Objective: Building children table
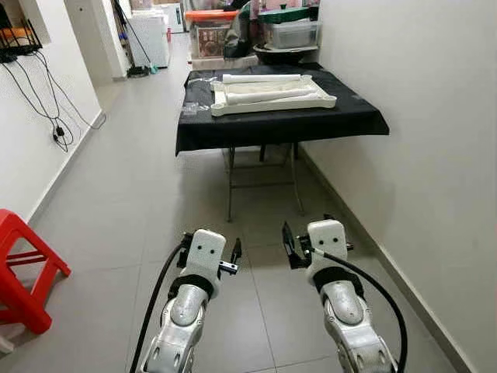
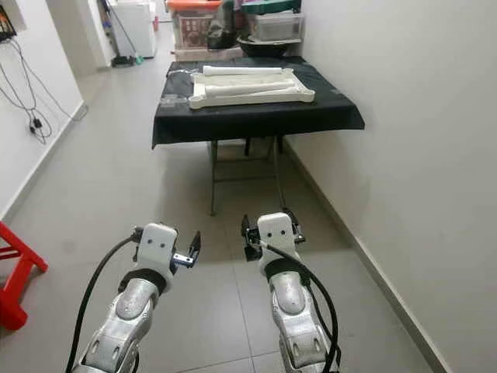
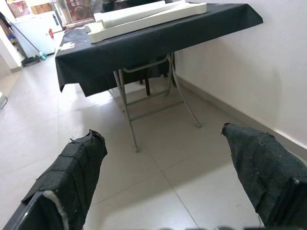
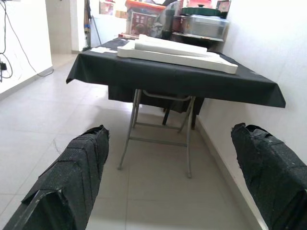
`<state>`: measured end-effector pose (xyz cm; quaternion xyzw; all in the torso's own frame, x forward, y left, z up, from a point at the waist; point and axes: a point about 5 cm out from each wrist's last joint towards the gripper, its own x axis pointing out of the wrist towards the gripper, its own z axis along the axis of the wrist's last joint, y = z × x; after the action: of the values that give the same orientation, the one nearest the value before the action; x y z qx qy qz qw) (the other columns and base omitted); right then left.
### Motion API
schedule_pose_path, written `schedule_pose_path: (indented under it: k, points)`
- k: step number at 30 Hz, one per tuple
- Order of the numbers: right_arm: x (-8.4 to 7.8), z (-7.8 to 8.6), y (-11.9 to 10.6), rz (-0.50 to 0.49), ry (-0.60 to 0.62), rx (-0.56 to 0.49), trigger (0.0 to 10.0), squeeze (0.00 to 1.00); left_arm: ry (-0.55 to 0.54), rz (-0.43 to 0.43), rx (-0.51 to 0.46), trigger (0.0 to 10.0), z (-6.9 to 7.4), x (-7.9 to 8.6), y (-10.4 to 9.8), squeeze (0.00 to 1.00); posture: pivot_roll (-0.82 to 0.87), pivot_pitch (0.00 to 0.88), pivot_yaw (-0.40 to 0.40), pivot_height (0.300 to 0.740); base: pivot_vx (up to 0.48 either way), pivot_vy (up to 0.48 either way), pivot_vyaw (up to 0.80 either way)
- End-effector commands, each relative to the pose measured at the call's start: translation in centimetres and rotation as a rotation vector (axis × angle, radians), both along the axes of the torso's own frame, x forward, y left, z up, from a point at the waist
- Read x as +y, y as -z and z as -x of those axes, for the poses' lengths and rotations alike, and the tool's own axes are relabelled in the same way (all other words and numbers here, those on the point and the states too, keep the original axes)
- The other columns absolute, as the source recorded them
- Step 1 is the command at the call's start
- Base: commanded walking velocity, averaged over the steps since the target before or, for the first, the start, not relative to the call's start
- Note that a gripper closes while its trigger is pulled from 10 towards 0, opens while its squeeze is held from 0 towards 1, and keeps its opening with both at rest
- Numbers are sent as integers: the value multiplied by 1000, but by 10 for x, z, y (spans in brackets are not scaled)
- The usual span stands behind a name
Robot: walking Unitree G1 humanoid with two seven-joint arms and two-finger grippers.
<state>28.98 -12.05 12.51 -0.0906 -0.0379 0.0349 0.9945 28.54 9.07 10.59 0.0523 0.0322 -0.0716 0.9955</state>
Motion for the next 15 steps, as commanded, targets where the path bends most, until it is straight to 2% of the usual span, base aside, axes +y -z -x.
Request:
schedule_pose_path:
  k: [1, 15]
  points:
    - [3, -3, 3, -20, -9, 13, 10000, 0, -9, 26, 14, 10000, -2, -3, 4, 0, -7, 0, -14, 740, 0, 0, 0]
    - [7, -4, 5, -35, -9, 13, 10000, 0, -21, 38, 11, 10000, -5, 4, 5, 0, 15, 0, 2, 740, 0, 0, 0]
